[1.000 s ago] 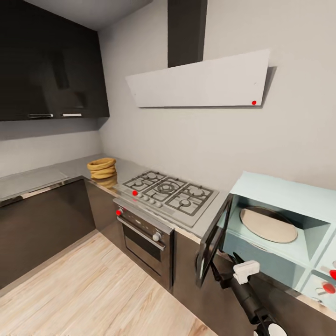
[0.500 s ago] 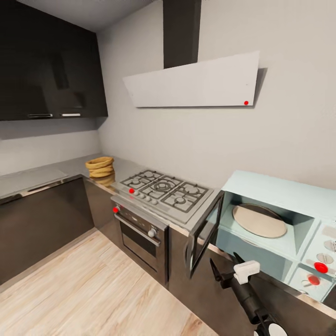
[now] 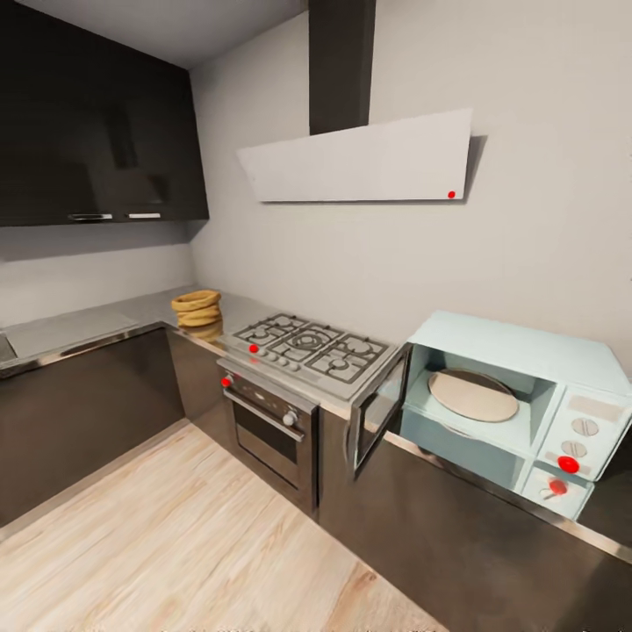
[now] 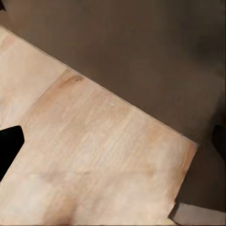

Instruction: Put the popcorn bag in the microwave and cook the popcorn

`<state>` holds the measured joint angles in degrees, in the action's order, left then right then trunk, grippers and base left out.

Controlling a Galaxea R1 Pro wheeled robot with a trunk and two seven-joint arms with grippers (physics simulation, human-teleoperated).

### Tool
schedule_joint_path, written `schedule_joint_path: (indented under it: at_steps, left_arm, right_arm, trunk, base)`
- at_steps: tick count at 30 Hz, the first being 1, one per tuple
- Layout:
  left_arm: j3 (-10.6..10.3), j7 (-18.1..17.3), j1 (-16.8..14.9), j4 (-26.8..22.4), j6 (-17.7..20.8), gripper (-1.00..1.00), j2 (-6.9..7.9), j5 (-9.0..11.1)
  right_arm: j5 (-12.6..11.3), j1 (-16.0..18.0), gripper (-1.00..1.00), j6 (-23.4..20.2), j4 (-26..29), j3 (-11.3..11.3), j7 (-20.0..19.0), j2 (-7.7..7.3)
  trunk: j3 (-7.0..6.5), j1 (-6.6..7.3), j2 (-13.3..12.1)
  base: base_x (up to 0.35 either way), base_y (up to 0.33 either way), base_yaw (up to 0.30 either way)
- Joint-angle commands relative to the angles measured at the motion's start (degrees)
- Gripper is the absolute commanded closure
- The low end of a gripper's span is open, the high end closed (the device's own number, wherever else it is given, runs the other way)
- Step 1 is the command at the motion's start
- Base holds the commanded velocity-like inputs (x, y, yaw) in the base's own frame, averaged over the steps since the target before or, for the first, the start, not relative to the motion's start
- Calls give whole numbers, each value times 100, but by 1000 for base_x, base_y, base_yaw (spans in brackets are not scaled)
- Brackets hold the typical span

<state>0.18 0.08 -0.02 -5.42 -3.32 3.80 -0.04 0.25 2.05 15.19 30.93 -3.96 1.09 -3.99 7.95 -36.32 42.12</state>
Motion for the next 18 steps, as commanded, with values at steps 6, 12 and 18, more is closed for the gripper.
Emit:
schedule_joint_path:
  at_steps: [6, 12, 18]
  left_arm:
    - [8, 9, -1, -11, -21, -100, 50, 4]
    - [15, 8, -2, -20, -29, -100, 165, 4]
    - [14, 3, -3, -21, -29, -100, 263, 4]
  right_arm:
    - [10, 7, -100, 9, -2528, 9, 92, 245]
    - [2, -74, -100, -17, -3531, 2, 94, 741]
    - [1, -194, -100, 0, -3553, 4, 93, 759]
  trunk:
    - [7, -1, 5]
    - [7, -1, 5]
    - [7, -1, 5]
  base:
    - [-13, 290, 0]
    - [45, 322, 0]
    - [214, 254, 0]
